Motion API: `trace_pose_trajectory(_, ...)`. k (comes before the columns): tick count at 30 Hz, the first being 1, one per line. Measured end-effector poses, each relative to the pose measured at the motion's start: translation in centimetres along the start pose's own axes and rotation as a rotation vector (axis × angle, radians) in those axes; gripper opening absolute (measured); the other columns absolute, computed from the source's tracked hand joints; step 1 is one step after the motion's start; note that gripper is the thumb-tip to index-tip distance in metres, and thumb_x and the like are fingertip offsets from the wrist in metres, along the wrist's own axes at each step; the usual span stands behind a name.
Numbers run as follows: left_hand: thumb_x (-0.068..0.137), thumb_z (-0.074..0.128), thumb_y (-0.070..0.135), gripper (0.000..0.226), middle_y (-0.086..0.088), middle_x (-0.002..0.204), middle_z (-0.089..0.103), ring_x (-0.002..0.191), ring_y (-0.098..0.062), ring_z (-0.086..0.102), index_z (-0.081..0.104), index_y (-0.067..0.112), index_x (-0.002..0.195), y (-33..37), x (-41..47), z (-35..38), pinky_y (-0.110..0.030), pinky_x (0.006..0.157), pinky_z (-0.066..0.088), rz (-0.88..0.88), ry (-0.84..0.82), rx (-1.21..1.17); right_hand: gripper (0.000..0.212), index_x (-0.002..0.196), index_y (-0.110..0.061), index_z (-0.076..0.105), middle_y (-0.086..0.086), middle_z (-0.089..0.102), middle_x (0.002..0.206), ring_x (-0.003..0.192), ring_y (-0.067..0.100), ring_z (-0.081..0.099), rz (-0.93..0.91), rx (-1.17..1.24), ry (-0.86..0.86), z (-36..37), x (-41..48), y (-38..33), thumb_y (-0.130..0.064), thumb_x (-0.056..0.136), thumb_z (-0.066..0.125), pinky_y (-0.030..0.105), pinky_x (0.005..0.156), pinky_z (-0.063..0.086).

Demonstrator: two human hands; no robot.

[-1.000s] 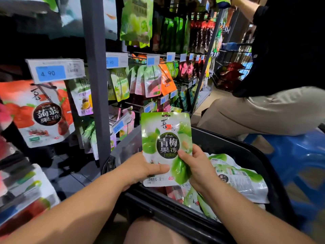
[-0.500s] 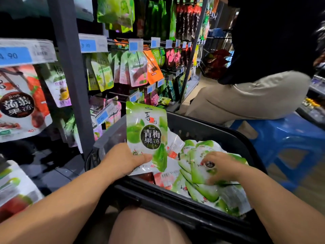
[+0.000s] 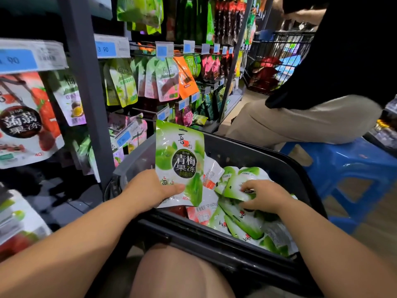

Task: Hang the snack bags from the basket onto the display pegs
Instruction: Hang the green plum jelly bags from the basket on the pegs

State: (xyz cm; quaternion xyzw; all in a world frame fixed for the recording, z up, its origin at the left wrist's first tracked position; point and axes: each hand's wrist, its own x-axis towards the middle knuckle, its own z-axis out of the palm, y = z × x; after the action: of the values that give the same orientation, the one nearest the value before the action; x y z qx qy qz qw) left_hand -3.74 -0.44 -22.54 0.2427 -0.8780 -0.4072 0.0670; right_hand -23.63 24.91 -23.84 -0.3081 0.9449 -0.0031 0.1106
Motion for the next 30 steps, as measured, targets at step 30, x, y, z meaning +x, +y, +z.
trace_pose_trajectory(30, 0.073, 0.074, 0.060, 0.036, 0.010, 0.094, 0.074, 0.091, -0.017, 0.067, 0.073, 0.034, 0.098, -0.7, 0.7, 0.2, -0.039, 0.090, 0.053, 0.016, -0.019, -0.011, 0.019, 0.113, -0.014, 0.062, 0.006, 0.075, 0.102, 0.087, 0.018, 0.073, 0.036, 1.652, 0.254, -1.2, -0.2, -3.2, -0.020, 0.103, 0.048, 0.034, 0.074, 0.056)
